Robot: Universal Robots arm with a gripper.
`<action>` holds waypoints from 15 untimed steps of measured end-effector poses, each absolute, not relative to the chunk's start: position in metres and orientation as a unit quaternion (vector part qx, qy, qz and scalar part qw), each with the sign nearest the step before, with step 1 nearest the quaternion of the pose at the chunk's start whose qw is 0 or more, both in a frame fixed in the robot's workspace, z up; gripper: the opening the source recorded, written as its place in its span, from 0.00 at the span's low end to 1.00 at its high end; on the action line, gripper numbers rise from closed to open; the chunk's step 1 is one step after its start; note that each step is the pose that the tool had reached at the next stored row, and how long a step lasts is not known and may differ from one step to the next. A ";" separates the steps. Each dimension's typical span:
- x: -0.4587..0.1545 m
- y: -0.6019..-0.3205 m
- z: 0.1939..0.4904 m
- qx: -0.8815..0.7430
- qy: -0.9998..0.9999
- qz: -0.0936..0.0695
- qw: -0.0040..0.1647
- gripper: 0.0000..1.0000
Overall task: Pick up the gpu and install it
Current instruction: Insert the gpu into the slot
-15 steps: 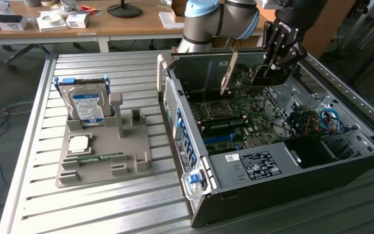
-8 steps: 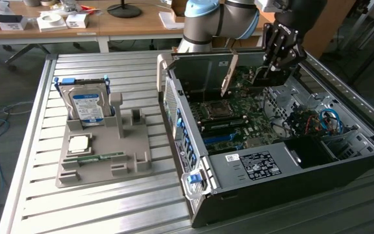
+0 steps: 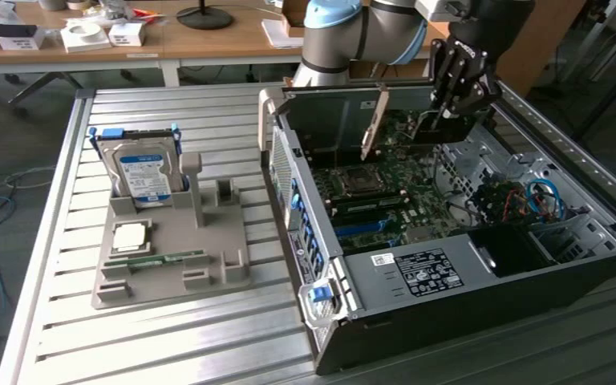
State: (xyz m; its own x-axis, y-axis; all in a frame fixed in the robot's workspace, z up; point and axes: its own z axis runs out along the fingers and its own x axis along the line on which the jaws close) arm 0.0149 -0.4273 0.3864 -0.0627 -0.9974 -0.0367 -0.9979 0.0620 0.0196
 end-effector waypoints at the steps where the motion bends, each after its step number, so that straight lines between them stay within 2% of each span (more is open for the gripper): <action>1: 0.014 -0.427 0.386 -0.685 0.729 0.020 0.007 0.26; 15: 0.005 -0.427 0.380 -0.685 0.729 0.020 0.007 0.26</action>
State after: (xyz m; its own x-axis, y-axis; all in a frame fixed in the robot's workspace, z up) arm 0.0048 -0.4274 0.3797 -0.0627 -0.9974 -0.0367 -0.9979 0.0620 0.0196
